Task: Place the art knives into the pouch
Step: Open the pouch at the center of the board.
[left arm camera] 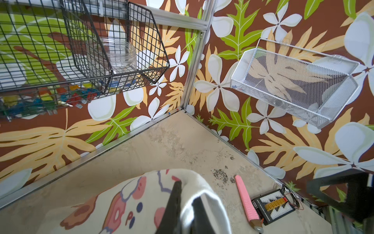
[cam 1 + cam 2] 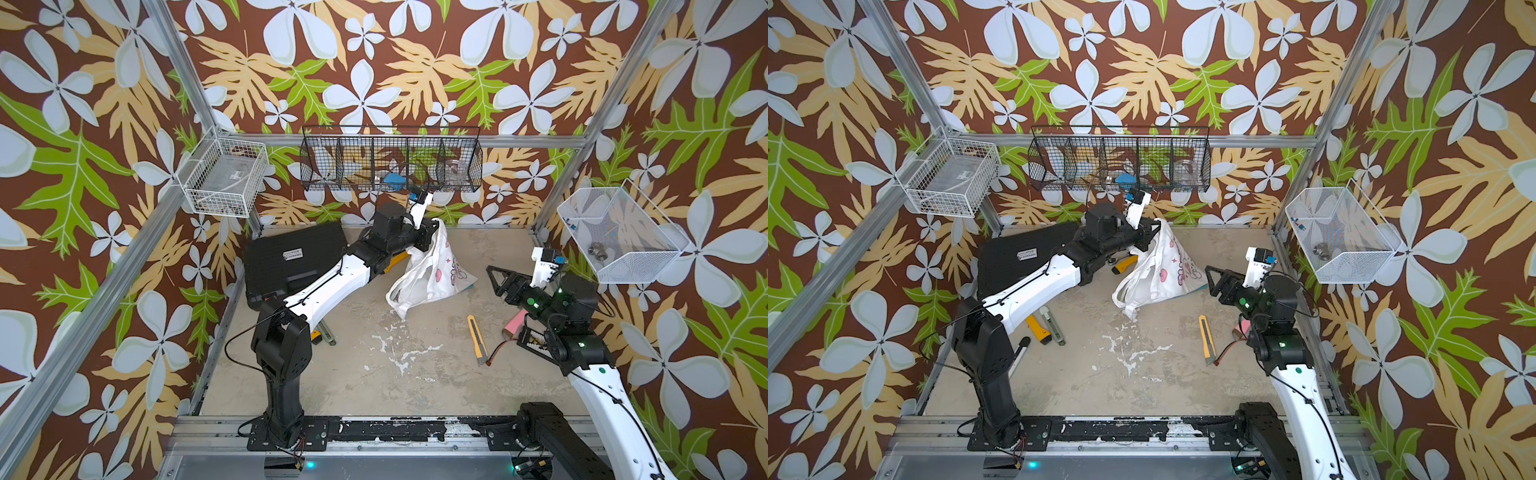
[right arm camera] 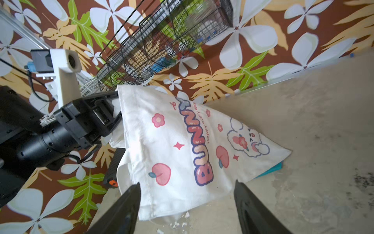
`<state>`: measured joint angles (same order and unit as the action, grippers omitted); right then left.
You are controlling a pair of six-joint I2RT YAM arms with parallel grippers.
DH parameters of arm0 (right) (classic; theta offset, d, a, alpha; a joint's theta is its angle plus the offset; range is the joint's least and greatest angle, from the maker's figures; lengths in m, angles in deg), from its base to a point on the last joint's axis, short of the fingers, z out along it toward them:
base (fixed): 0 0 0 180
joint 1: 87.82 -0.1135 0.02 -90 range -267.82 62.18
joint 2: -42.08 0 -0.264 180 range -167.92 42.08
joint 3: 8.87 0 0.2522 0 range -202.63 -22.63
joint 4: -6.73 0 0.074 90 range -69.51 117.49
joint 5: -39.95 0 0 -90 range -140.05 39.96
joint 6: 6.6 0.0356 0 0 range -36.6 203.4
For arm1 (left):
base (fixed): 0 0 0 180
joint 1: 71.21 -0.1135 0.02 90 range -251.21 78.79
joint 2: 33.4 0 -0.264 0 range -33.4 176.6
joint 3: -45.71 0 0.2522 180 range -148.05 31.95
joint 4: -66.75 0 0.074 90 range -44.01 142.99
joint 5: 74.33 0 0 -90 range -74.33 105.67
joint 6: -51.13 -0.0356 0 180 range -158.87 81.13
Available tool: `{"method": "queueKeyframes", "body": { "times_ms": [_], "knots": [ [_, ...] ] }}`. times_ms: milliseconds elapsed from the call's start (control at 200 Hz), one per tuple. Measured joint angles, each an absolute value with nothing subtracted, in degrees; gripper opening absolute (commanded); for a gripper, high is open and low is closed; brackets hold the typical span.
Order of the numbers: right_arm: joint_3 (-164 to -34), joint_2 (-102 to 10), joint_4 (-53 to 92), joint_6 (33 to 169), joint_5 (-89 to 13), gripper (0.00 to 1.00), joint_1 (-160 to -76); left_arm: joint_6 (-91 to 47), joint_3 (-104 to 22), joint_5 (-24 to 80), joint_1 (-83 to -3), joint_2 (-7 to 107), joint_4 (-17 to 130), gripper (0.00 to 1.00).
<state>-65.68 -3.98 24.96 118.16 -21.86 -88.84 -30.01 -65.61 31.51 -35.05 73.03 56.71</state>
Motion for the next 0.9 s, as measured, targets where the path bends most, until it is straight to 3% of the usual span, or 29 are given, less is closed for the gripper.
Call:
{"method": "queueKeyframes", "body": {
  "times_ms": [195, 535, 716, 901],
  "knots": [
    [-63.4, -4.3, 24.6, 118.3, -13.7, 0.76, -90.4, -30.2, -71.0, 29.2, -35.6, 72.1, 49.4, 0.00],
    [-61.4, -3.7, 23.8, 116.9, -7.6, 0.77, -101.1, -31.5, -80.6, 23.1, -38.8, 72.9, 42.9, 0.00],
    [-57.6, -3.5, 20.7, 117.0, -9.0, 0.77, -106.6, -31.5, -80.7, 23.1, -39.8, 75.0, 37.9, 0.00],
    [-51.1, -4.3, 13.7, 119.5, -18.1, 0.80, -112.2, -31.3, -79.7, 25.2, -39.7, 74.1, 37.5, 0.00]
  ]
}}
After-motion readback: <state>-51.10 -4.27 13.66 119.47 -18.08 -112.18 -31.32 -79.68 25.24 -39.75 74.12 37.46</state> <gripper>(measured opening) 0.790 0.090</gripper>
